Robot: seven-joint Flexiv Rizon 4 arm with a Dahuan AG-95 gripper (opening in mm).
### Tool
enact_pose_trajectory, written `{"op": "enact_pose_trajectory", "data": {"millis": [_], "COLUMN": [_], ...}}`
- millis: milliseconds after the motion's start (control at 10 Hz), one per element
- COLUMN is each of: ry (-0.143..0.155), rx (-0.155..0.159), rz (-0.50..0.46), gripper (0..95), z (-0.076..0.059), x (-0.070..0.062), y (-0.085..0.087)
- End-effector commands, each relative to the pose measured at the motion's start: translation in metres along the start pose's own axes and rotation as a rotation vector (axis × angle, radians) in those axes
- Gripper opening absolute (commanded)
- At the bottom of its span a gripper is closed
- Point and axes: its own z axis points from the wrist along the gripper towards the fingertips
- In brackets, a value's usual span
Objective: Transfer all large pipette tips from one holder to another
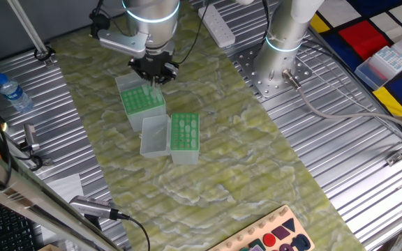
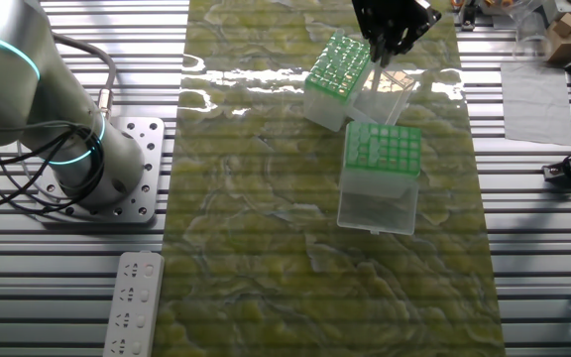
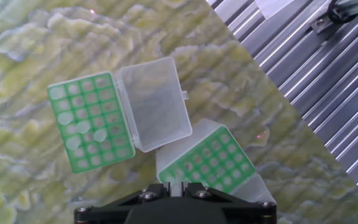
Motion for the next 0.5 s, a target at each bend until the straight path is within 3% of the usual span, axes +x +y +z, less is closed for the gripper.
{"op": "enact_pose_trajectory", "data": {"millis": [100,500], "ry": [-0.006,-0.016], "rx": [-0.002,0.002], "rz": [-0.002,-0.023], "gripper": [0.0,0.0], "z": [0.0022,0.0084], "x": [0.0006,0.0036], "y": [0.0006,0.0025]}}
